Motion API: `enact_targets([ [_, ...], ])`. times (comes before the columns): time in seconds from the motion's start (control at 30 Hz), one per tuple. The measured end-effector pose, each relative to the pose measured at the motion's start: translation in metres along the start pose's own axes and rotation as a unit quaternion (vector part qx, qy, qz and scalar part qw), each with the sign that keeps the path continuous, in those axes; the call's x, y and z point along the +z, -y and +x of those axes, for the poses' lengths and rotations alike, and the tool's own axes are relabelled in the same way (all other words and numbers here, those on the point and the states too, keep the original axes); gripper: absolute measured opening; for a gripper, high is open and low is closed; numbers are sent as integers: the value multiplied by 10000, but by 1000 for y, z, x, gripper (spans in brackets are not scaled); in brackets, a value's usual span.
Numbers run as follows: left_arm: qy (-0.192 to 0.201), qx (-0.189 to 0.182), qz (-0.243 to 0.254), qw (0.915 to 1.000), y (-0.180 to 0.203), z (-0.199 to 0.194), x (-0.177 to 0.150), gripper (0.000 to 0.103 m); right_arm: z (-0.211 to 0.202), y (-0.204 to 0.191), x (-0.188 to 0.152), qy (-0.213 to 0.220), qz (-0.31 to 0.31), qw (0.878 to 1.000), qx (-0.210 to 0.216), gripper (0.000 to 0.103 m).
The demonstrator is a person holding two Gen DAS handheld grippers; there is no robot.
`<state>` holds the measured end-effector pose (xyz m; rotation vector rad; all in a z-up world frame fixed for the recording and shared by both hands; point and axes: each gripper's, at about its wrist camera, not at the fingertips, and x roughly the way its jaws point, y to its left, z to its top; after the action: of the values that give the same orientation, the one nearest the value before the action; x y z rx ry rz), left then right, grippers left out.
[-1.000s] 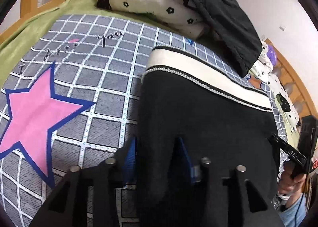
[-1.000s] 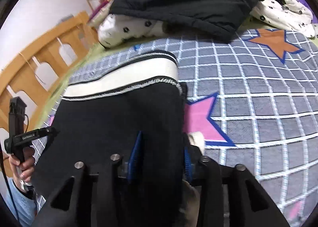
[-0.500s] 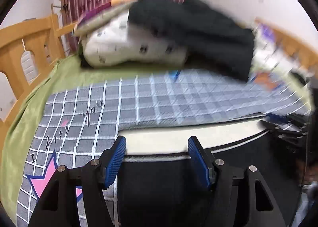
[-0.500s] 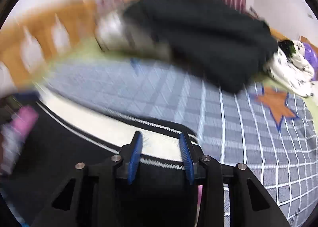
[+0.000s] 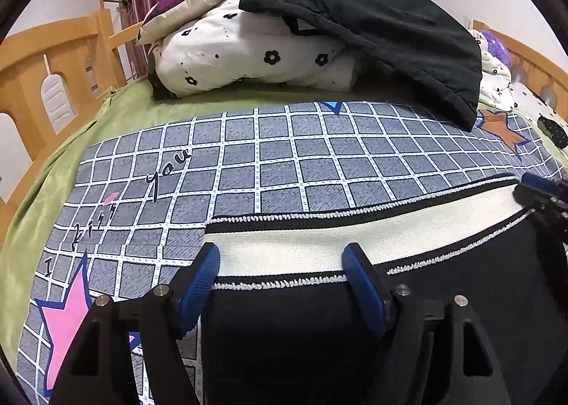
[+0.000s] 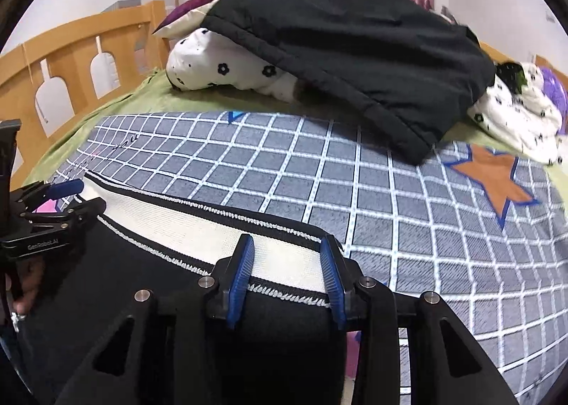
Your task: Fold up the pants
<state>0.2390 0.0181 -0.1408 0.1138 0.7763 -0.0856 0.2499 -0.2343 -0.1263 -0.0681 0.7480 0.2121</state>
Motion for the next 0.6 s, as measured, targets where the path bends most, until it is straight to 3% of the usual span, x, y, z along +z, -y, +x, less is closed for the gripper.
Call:
enact_targets([
  [0.17, 112, 164, 141, 9997, 5, 0, 3, 71, 2, 0, 0, 135, 30, 9999, 37, 37],
  [0.3, 81, 228, 198, 9995, 9, 5, 3, 72, 12, 7, -1, -20, 158, 9997, 205, 37],
  [0.6, 21, 23, 1, 10000, 1, 8, 2, 77, 16, 8, -6, 5, 232, 9995, 236, 37],
])
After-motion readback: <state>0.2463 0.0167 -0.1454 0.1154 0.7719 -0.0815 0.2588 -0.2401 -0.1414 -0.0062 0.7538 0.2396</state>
